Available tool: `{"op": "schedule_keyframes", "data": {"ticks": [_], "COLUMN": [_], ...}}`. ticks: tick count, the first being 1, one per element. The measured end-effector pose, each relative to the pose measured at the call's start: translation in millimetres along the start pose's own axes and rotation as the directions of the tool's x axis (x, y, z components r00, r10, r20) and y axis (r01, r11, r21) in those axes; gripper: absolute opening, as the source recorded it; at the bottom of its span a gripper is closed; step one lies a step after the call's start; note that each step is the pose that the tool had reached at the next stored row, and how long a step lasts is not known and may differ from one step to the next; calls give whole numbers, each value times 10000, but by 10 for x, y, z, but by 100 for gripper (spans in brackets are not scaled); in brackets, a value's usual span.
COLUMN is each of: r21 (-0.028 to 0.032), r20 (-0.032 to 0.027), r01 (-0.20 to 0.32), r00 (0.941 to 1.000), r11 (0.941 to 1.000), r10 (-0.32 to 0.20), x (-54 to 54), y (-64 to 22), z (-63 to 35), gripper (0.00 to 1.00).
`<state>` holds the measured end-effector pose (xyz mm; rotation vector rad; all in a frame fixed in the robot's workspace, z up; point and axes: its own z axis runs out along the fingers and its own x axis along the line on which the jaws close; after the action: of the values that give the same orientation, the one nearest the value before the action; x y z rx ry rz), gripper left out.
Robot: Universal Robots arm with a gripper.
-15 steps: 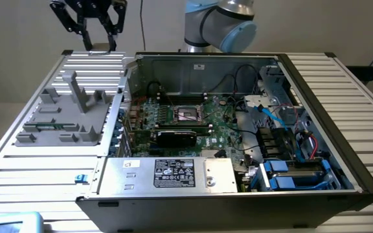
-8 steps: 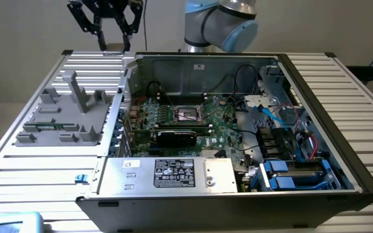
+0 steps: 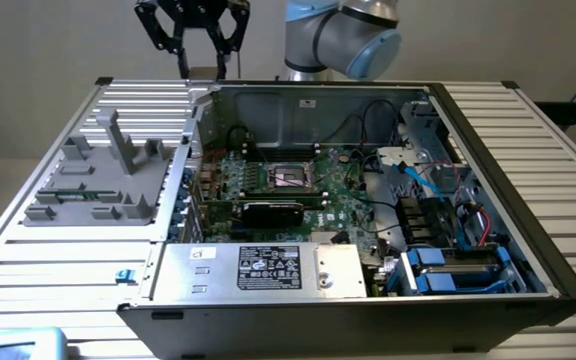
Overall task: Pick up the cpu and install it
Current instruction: 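Pick up the cpu and move it towards the insertion slot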
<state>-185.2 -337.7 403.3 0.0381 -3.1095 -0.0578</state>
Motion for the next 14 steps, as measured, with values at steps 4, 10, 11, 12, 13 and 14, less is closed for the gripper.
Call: {"op": "schedule_keyframes", "data": {"ticks": [4,10,11,12,13,14], "r21": [1,1,0,1,0,1], "r20": [-2,-2,-2,-2,-1,-2], "r01": [0,1,1,0,1,1], "r00": [10000,10000,10000,10000,10000,10000], "r11": [10000,10000,10000,10000,10000,10000], "r10": [0,-1,-1,0,-1,-1], "x": [-151,-374,-414,-451,-488,-525], "y": [-5,-13,-14,-15,-17,-18], "z": [-6,-13,-14,-15,-16,-18], "gripper": [55,55,55,55,55,55]}}
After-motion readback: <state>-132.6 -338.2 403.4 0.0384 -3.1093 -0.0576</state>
